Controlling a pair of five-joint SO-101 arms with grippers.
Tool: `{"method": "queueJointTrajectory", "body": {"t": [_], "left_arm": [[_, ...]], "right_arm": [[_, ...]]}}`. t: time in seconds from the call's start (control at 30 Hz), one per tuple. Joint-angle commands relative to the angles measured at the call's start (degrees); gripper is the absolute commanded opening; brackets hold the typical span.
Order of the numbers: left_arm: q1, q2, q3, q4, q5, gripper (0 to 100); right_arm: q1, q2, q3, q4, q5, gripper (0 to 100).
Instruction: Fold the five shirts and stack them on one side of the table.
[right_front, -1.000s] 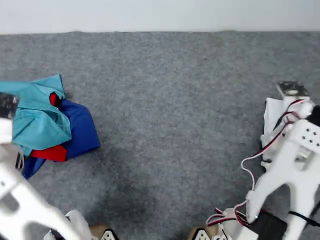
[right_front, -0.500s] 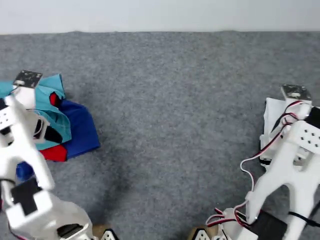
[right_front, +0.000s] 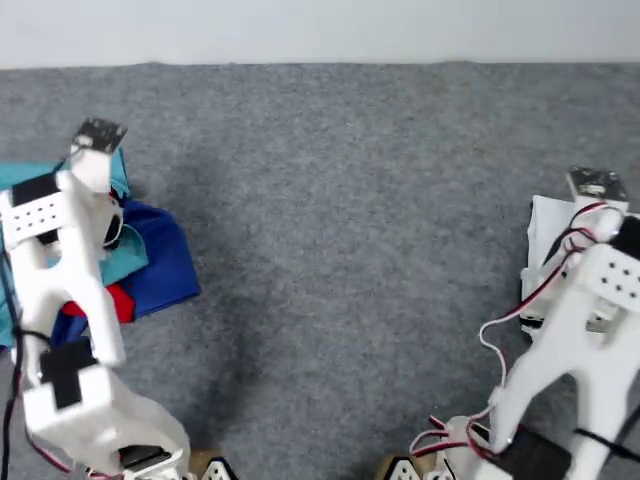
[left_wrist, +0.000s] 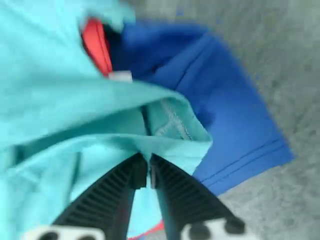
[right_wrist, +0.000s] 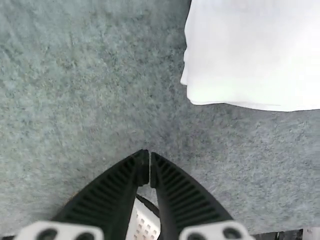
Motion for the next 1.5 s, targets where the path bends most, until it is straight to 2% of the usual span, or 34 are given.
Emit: {"method": "queueJointTrajectory", "body": {"t": [0.0,0.13,0.27,0.53,0.7,0.83,0.9,1.03,1.17,1.33,1.47], "left_arm": [[5.45,-13.01,-2.42,1.58,2.81,1],[13.54,-21.36,-2.42,1.67,5.63,1],[25.76,-25.41,-2.42,1.23,10.37,1],[50.99,-25.32,-2.24,-5.71,16.44,1],[60.66,-21.01,-2.51,-11.25,16.44,1],[61.80,-15.74,-2.95,-13.19,16.44,3],[61.27,-15.56,-4.62,-10.11,17.14,8],[60.48,-15.56,-10.86,-1.85,24.44,21],[59.69,-15.56,-16.04,5.45,25.32,24],[51.34,-15.56,-18.86,11.78,24.53,24],[41.85,-15.56,-18.95,18.20,18.55,24]], "right_arm": [[-0.40,-5.67,-0.18,2.51,-0.62,1.1],[-0.40,-9.63,-0.09,2.51,-0.53,1.1],[-0.31,-11.30,-0.09,2.51,-0.44,1.1],[-0.40,-11.65,2.99,2.42,-0.44,1.1],[-0.40,-11.91,8.18,2.42,-0.44,1.1],[-0.40,-11.91,9.23,2.33,-0.44,1.3],[-0.40,-11.91,9.23,2.33,-0.44,1.4],[-0.40,-11.91,9.32,2.33,-0.44,1.4],[-0.40,-11.91,9.41,2.33,-0.44,1.4],[-0.66,-11.91,9.41,2.33,-0.44,1.4],[-0.66,-11.91,9.41,2.33,-0.44,1.4]]}}
